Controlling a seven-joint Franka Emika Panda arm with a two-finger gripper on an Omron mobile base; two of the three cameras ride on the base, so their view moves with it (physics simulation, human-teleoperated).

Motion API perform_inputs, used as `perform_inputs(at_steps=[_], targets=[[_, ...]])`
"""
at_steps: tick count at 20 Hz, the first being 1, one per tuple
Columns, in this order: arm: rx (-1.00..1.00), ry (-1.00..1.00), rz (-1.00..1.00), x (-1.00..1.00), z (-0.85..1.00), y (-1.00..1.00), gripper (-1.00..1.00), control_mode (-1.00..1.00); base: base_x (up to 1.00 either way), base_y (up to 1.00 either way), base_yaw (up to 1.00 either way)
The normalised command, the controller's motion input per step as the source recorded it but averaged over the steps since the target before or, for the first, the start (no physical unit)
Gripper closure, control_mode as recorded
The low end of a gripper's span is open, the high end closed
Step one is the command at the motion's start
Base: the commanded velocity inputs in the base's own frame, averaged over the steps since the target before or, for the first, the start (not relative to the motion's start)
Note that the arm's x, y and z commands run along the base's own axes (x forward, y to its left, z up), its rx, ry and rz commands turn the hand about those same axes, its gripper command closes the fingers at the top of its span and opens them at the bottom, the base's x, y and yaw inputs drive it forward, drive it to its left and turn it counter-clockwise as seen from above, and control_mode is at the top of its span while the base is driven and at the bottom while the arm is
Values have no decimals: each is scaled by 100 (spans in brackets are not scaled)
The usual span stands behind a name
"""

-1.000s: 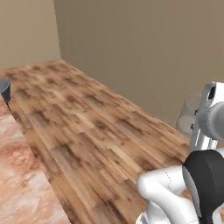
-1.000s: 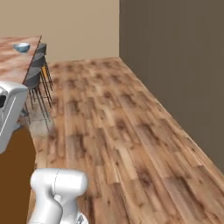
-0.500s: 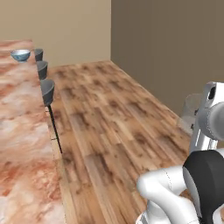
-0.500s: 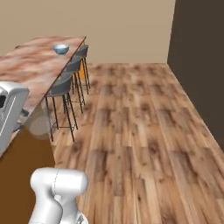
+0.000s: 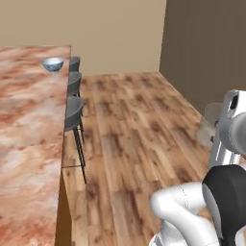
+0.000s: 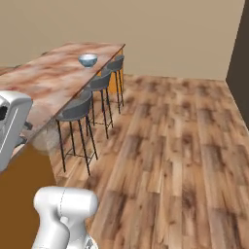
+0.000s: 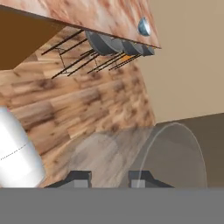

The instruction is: There is a bowl on the dining counter. Grab a lemon wedge from the fridge and place it in the bowl. Then get the liquor bottle and glass cup from the cabinet and place them next to the bowl.

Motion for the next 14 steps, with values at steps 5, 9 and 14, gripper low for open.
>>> perform_inputs(at_steps=[5,9,14], targets=[[0,0,0,0,0,0,100,100,100,-40,36],[0,0,0,0,0,0,100,100,100,-44,36],[0,0,0,0,0,0,100,100,95,-41,41]])
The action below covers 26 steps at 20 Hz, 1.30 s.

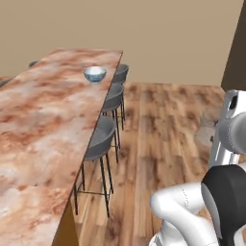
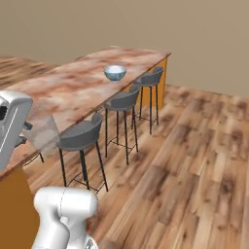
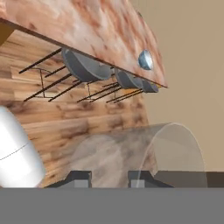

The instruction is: There is a bowl on the dining counter. Grab a lemon wedge from the fridge and place it in the bowl. Then get the liquor bottle and glass cup from the cabinet and place them next to the bowl.

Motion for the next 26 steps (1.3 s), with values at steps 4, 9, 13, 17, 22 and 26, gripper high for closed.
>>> perform_inputs(at_steps=[4,9,13,17,22,26], targets=[[0,0,0,0,0,0,100,100,80,-38,47],[0,0,0,0,0,0,100,100,26,-74,-7],[0,0,0,0,0,0,100,100,21,-74,-30],[0,0,0,0,0,0,100,100,51,-74,-13],[0,0,0,0,0,0,100,100,82,-70,0],[0,0,0,0,0,0,100,100,92,-81,9]])
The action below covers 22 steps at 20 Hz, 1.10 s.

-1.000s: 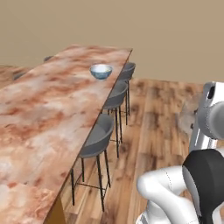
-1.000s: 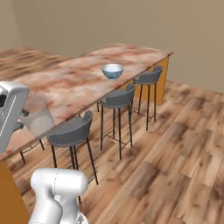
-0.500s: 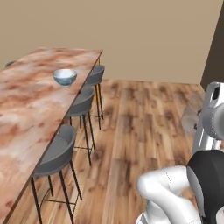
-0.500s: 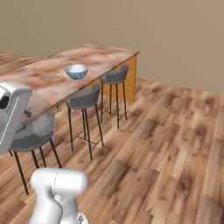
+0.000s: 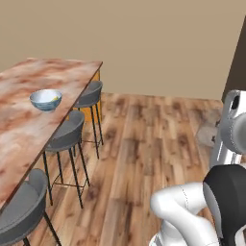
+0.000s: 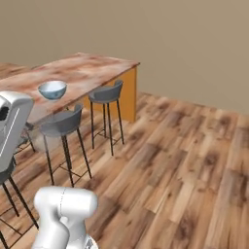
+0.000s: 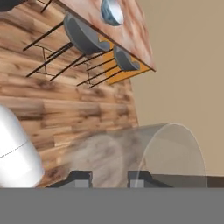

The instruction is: There is a bowl on the dining counter. Grab a lemon wedge from the fridge and place it in the bowl. Then get the liquor bottle and glass cup from the cabinet and place them next to the bowl.

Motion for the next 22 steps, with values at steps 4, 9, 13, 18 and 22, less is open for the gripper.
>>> perform_inputs(at_steps=[4,9,13,18,22], targets=[[0,0,0,0,0,0,100,100,81,-73,31],[0,0,0,0,0,0,100,100,65,-52,44],[0,0,0,0,0,0,100,100,56,-38,55],[0,0,0,0,0,0,100,100,53,-36,58],[0,0,0,0,0,0,100,100,51,-36,59]])
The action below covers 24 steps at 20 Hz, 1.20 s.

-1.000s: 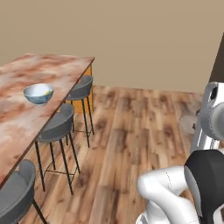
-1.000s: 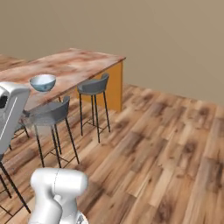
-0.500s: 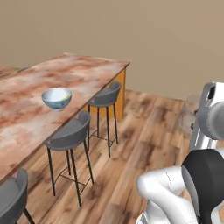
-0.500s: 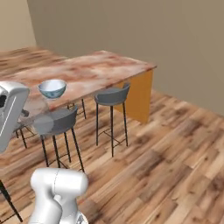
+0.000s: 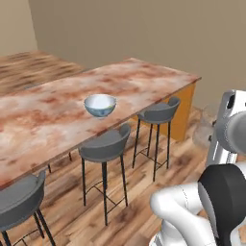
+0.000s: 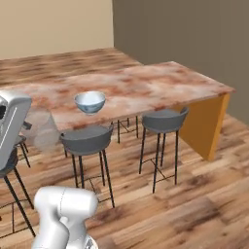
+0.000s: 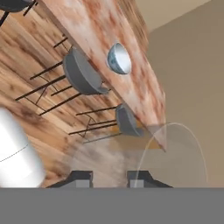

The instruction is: There is a bowl on the dining counter. Grab a lemon wedge from the fridge and place it in the bowl. Then get the liquor bottle and glass cup from the cabinet and place them next to the bowl.

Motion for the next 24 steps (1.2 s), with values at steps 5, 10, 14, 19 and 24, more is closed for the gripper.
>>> perform_inputs(at_steps=[5,10,14,19,24], targets=[[0,0,0,0,0,0,100,100,52,-37,60],[0,0,0,0,0,0,100,100,56,-42,57],[0,0,0,0,0,0,100,100,68,-50,51],[0,0,0,0,0,0,100,100,93,-45,40],[0,0,0,0,0,0,100,100,84,-21,23]])
